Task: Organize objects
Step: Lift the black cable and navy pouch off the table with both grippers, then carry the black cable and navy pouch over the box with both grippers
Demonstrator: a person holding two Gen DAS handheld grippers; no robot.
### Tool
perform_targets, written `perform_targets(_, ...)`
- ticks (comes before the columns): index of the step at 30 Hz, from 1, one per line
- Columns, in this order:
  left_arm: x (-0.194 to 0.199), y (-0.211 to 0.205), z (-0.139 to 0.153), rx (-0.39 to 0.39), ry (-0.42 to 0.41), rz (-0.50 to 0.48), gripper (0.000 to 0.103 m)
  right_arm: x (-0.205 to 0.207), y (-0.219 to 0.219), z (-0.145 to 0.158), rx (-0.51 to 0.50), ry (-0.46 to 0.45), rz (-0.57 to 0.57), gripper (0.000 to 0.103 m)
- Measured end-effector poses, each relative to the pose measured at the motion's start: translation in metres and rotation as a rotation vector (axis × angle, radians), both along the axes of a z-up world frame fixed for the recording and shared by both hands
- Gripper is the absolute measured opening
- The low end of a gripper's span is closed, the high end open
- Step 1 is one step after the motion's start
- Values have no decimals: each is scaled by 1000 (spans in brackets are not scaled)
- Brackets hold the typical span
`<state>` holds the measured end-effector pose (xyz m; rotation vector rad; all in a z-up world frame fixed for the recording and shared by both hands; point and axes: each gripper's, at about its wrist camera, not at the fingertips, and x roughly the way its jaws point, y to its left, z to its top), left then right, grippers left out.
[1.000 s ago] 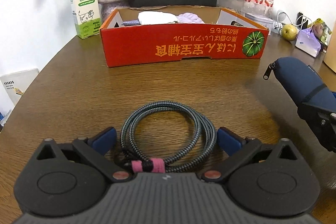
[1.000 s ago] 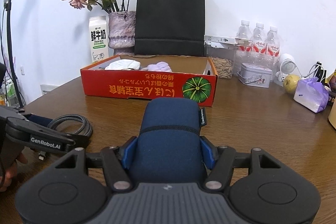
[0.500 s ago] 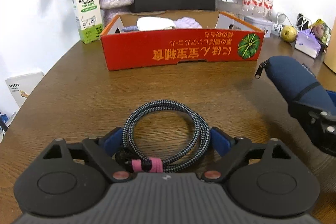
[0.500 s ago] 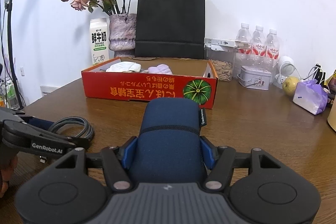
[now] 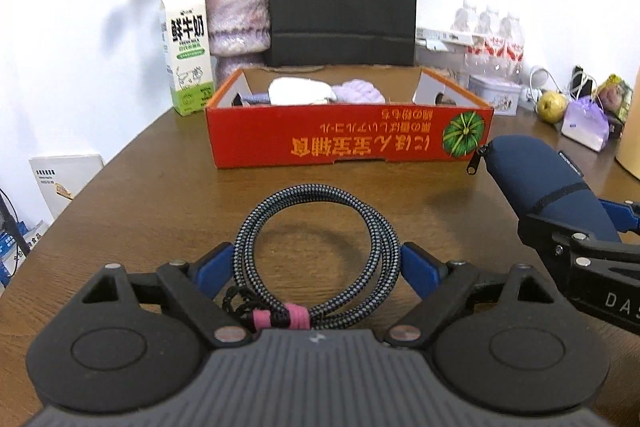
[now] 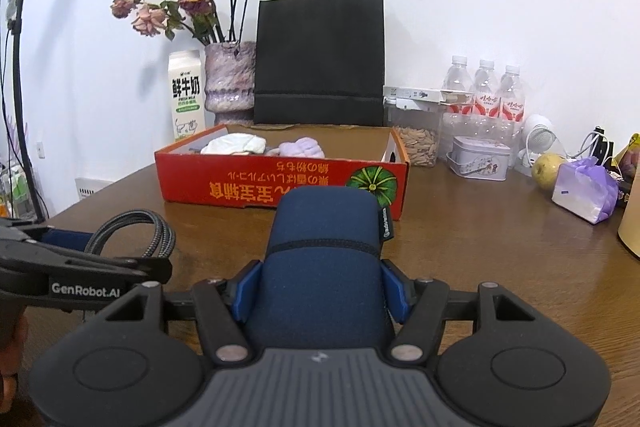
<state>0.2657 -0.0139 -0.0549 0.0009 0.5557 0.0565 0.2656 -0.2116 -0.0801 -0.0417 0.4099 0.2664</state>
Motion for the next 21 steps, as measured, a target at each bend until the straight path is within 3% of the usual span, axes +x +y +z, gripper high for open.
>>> perform_targets(21, 38, 4, 54, -5, -107, 63, 89, 38, 13, 41, -2, -69, 4, 61)
